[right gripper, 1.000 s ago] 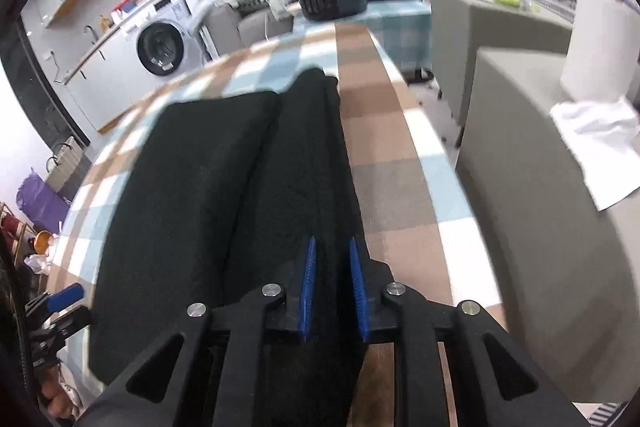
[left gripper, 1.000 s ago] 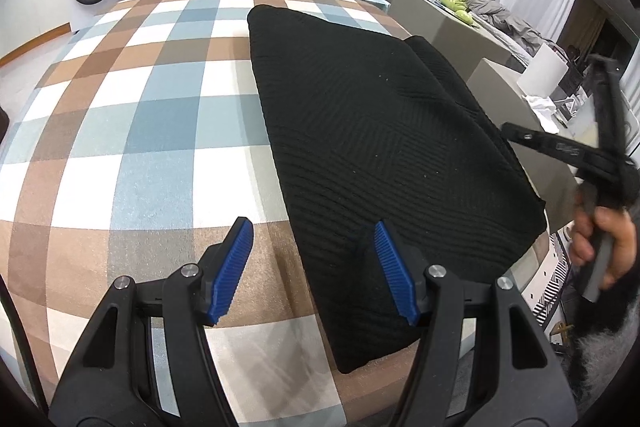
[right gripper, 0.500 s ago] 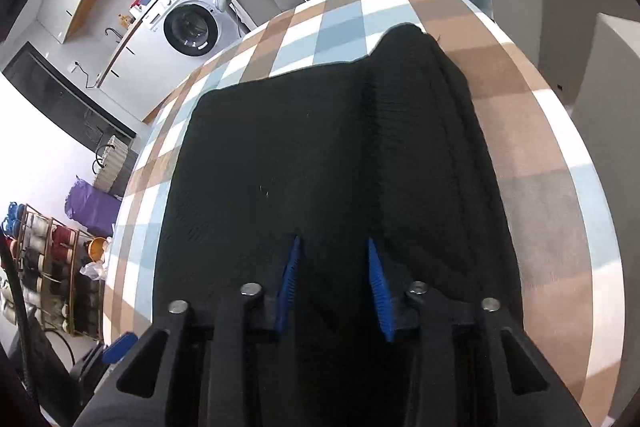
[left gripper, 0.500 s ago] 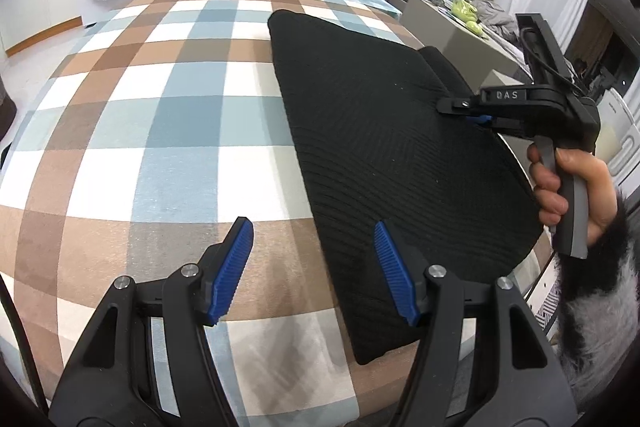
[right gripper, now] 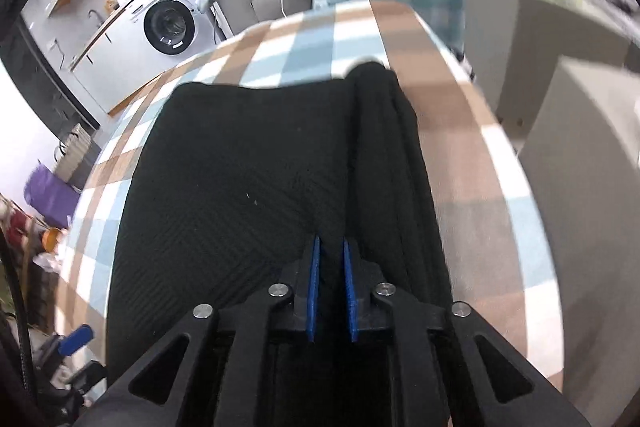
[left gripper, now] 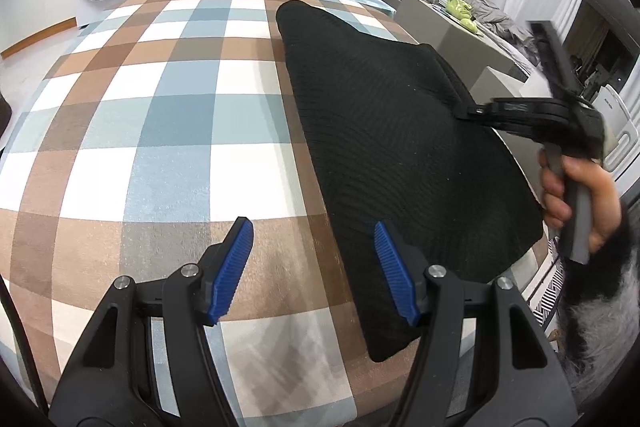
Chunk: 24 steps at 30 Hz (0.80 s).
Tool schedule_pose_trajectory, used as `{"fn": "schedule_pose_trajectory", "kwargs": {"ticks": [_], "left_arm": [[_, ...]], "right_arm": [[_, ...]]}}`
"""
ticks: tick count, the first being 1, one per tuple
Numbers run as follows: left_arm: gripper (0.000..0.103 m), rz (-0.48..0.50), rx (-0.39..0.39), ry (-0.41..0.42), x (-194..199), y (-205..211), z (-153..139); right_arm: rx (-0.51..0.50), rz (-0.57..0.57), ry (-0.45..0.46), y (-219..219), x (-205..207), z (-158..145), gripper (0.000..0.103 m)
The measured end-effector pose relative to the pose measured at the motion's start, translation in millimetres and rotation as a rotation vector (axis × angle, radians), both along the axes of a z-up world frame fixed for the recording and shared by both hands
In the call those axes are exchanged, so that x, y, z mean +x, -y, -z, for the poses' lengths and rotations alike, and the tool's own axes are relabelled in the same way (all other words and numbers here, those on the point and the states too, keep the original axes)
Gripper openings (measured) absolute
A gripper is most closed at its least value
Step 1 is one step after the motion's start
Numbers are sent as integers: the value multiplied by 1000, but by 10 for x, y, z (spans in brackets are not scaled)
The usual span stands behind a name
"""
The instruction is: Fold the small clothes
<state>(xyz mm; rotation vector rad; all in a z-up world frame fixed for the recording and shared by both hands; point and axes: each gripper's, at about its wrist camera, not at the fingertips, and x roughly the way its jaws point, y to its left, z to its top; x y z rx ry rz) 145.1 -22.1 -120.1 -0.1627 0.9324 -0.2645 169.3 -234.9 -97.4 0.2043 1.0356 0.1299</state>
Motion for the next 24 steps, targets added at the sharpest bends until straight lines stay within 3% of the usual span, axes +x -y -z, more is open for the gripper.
{"fn": "schedule_pose_trajectory", "kwargs": {"ticks": [4,8,11,12,13,14,19,24], "left_arm": [[60,-7,-19,-13,38,3,33],[60,15,-19,-16,41,59,37],[60,30,-12,-17,17,89,39],[60,30,-13,-19,12,89,42],[60,28,-18,-19,3,86,40],[60,27,-20,-18,-3,84,37],[60,19,-25,-10,-53,61,-11],[60,39,-37,-9,-134,91,-28]], "right_arm": [[111,-27,0,68,-460,-34,44],[230,-89,-5,71,-988,20,44],[233,-137,16,36,-1190,27,44],[202,-146,42,15,-1230,20,38],[169,-147,58,-24,-1266,28,16],[132,-149,69,-49,-1291,12,4],[101,-156,207,-102,-1379,-382,4],[8,-52,61,-45,-1216,-9,5]]}}
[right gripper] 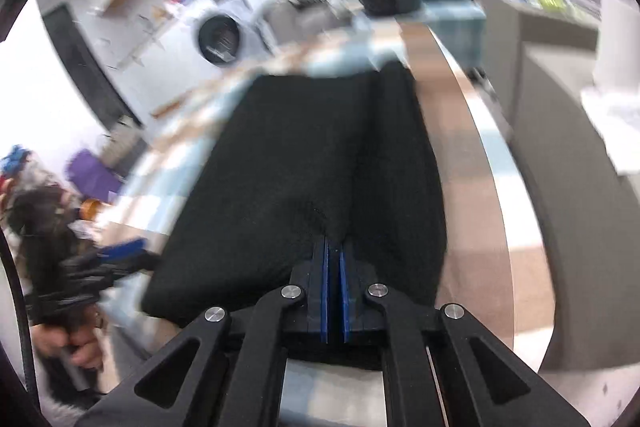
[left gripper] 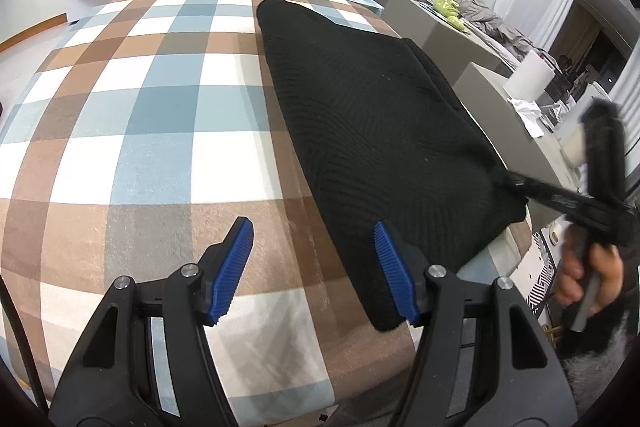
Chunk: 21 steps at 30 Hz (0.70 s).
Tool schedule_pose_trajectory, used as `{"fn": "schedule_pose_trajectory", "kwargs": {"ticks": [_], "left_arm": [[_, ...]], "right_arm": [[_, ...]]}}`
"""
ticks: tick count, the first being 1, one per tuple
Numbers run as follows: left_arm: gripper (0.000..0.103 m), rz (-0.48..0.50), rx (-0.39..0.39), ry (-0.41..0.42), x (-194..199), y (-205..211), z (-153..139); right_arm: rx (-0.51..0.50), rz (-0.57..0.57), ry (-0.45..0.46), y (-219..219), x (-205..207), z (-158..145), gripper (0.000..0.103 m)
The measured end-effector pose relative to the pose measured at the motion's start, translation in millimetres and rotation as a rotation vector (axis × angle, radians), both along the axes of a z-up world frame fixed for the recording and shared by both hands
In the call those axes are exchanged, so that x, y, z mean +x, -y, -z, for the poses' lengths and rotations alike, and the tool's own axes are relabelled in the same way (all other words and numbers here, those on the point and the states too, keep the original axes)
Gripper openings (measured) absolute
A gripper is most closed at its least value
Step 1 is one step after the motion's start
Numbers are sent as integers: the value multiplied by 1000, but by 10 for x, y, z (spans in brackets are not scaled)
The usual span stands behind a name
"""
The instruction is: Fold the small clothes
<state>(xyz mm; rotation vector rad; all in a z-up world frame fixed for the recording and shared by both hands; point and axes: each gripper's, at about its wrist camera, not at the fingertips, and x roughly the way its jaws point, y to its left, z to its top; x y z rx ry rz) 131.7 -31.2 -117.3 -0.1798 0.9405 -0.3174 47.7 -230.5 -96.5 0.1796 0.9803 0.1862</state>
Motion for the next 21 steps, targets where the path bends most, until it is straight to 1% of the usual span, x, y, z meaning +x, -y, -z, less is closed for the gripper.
{"fn": "schedule_pose_trajectory", "kwargs": {"ticks": [2,4,5,6,7,9,12,14,17,18,19,20,21], "left_arm": [[60,31,-9,0,-54,38,2],[60,55,-14,-1,-116,89,-3],[60,65,-15,1,-134,112,-6],[60,73,-15,2,-148,134,-8],[60,80,-14,4,-161,157,-6],[60,88,3,-2,-159,203,21],[60,114,28,-13,-176,266,76],[60,125,44,-15,-197,284,102],[60,134,58,-19,-207,272,130],[60,132,61,-19,-208,261,132],[60,132,62,-20,-209,254,132],[60,131,64,-20,-206,246,136],[60,130,67,-20,-203,239,138]], "right_arm": [[44,24,-5,57,-6,51,7],[98,34,-8,141,-39,14,15],[135,30,-7,183,-61,4,18],[179,16,-6,227,-125,-10,23],[207,12,-4,281,-170,-3,26],[248,8,-8,352,-256,6,28],[258,23,9,365,-327,-11,28],[248,9,26,324,-417,-45,28],[211,-29,28,212,-394,-33,28],[175,-37,38,165,-386,-31,24],[143,-56,42,110,-366,-25,9],[132,-76,46,71,-355,-28,6],[126,-79,77,51,-364,-75,6]]}}
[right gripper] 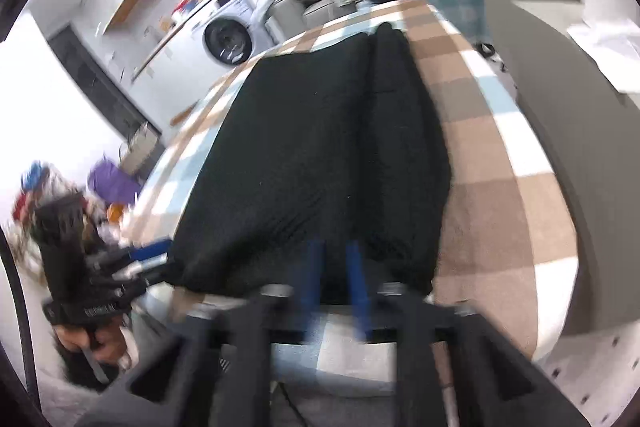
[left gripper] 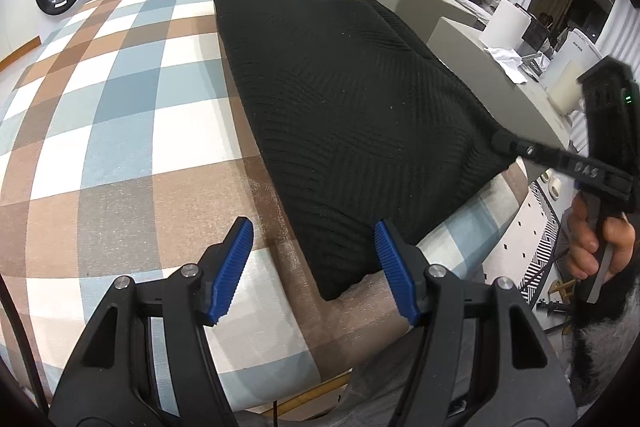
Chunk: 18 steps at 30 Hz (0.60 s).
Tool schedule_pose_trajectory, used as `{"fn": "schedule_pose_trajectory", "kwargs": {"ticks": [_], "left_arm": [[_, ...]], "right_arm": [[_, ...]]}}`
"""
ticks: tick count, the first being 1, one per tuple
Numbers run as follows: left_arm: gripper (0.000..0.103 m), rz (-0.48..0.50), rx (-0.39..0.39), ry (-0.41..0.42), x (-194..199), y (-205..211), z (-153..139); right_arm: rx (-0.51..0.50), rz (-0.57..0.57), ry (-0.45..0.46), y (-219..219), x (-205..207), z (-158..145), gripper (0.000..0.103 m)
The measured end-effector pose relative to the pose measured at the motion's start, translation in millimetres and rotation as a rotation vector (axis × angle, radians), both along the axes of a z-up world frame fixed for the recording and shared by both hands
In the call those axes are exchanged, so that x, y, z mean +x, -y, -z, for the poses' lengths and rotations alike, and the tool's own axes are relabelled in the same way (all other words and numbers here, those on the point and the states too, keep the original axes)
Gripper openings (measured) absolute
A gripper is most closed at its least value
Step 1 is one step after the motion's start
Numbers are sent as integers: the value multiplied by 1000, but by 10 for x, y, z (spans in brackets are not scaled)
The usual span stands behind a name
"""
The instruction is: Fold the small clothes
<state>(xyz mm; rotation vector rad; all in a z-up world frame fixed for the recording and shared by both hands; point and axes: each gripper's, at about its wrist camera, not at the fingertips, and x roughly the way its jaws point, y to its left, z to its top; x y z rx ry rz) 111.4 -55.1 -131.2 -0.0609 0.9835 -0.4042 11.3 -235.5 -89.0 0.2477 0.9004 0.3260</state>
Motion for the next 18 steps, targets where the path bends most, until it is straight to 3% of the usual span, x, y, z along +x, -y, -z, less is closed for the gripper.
{"fn": "schedule_pose_trajectory", "kwargs": {"ticks": [3,6,8,12,14,18], "left_arm": [[60,-12,5,-15,15,-24,30],[60,-12,-17,-38,36,-50,62],[60,-8,-1,-37,38,-38,72],[60,-1,1,-29,26,-35,19],[60,3,-7,-17,21,-30,-21],[60,15,-14,-14,42,27,-43]], "right_arm": [[-19,38,33,45,-57,-104,5],[-83,151,-46,86,-45,79,6],[-20,211,-51,126,-102,91,7],[90,316,26,238,-395,-65,37],[101,333,22,246,-494,-70,38],[231,306,-51,178,-502,136,38]]}}
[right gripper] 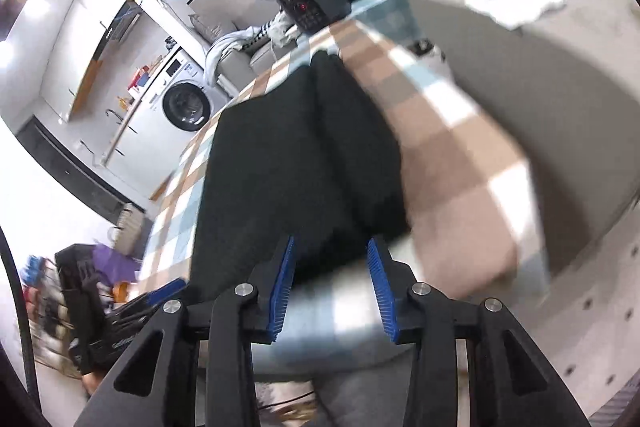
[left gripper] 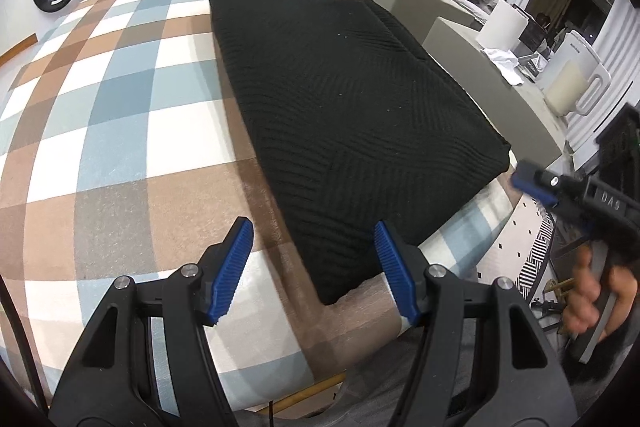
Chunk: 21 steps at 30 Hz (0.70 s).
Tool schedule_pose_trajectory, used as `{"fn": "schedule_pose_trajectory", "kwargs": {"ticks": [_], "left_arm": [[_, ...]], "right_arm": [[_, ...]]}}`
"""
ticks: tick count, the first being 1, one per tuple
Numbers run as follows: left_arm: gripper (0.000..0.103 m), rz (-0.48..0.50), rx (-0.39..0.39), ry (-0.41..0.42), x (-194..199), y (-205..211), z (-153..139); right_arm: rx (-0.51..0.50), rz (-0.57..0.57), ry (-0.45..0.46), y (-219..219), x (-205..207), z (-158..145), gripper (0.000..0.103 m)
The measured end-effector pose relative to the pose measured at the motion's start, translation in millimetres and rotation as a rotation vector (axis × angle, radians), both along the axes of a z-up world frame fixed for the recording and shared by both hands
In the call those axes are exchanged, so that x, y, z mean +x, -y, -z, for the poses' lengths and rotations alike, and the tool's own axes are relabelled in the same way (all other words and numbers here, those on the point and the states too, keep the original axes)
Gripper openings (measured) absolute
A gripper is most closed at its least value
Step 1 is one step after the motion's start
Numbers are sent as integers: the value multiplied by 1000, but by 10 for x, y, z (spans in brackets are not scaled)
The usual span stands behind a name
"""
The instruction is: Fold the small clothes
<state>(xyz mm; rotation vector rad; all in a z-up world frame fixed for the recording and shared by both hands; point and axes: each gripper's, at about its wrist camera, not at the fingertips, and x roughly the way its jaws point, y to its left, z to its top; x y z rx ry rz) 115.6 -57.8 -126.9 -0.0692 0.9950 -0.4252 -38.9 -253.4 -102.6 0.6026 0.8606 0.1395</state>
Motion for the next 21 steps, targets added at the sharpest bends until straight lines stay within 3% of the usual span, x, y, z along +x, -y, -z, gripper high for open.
{"fn": "schedule_pose_trajectory", "kwargs": {"ticks": [5,10,11,13,14,16,18,21], "left_arm": [[60,6,-4,17,-8,70,-40],[60,-4,8,16,71,133,6],[60,-1,4,10,84,143,24],[60,5,5,2,104,164,48],[60,9,8,2,107,168,54],[60,9,12,3,113,161,57],[60,3,7,-4,130,129,70],[60,-12,-1,-13,163,73,83]], "right_arm": [[142,21,-34,-43,179,216,38],[217,94,-19,-12,221,304,37],[215,111,-13,-10,224,307,33],[187,144,1,-26,226,262,11],[158,139,40,-38,192,188,9],[72,138,105,-117,136,20,8],[19,119,50,-153,206,38,8],[101,142,-17,-8,240,215,13]]}}
